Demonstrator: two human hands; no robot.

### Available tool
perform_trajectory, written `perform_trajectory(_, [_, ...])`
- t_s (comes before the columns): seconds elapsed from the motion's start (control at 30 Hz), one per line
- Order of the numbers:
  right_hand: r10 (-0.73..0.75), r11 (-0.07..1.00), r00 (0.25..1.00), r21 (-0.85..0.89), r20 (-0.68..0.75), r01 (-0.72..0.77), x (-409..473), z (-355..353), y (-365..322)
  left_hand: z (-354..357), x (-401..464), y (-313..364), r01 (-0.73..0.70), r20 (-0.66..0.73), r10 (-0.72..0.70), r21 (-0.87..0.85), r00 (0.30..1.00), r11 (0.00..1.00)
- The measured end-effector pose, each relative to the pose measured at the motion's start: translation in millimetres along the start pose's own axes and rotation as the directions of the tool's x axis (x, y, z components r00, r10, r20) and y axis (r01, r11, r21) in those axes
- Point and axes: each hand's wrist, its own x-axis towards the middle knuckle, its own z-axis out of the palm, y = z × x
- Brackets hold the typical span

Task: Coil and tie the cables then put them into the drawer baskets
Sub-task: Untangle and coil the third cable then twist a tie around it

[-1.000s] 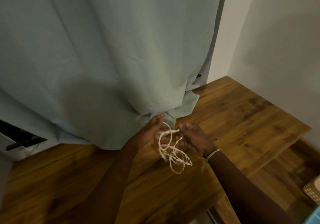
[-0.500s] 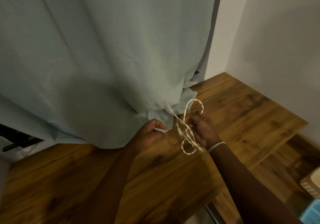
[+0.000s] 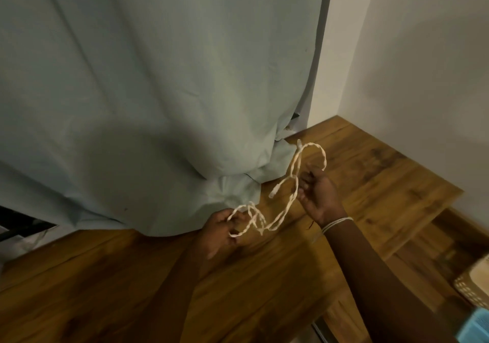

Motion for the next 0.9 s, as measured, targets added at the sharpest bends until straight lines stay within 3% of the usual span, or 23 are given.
perform_trajectory(0.13, [-0.121, 0.981, 0.992, -0.157, -0.028, 0.115, -4, -11, -21, -26, 8, 0, 0.008, -0.217, -0.036, -0.130, 0.976, 0.991])
perform_trajectory(0.23, [-0.263, 0.928, 0.946, -0.316, -0.187, 0.195, -8, -14, -30, -35, 13, 6, 0.014, -0.238, -0.104, -0.351, 0.966, 0.936])
perform_trajectory(0.33, [-0.252, 0.962, 0.903, -0.195, -0.347, 0.193, -8, -22, -39, -40, 7, 16, 0.167, 0.063, -0.157, -0.501, 0.986, 0.849])
perform_trajectory(0.4, [-0.202, 0.977, 0.905, -0.142, -0.374, 0.159, -5, -26, -43, -41, 2, 19, 0.157, 0.196, -0.093, -0.344, 0.976, 0.926])
perform_trajectory(0.47, [-0.127, 0.980, 0.938, -0.185, -0.321, 0.070, -1, -25, -41, -31, -2, 27, 0.075, 0.291, -0.004, -0.232, 0.957, 0.970])
perform_trajectory(0.57, [-0.002, 0.940, 0.979, -0.335, -0.204, -0.067, 3, -20, -28, -12, 3, 38, 0.031, 0.333, 0.084, -0.325, 0.939, 0.945])
perform_trajectory(0.73, [-0.023, 0.682, 0.998, -0.731, -0.063, -0.031, -1, -18, -17, 9, 12, 59, 0.028, 0.223, 0.046, -0.318, 0.974, 0.948])
perform_trajectory(0.83, [-0.285, 0.360, 0.958, -0.928, -0.011, 0.096, -4, -13, -19, 18, 12, 74, -0.036, 0.119, 0.072, -0.281, 0.990, 0.959])
perform_trajectory(0.9, [-0.566, 0.205, 0.819, -0.947, 0.093, 0.248, -23, 1, -24, 23, 11, 79, -0.070, 0.069, 0.090, -0.259, 0.993, 0.963])
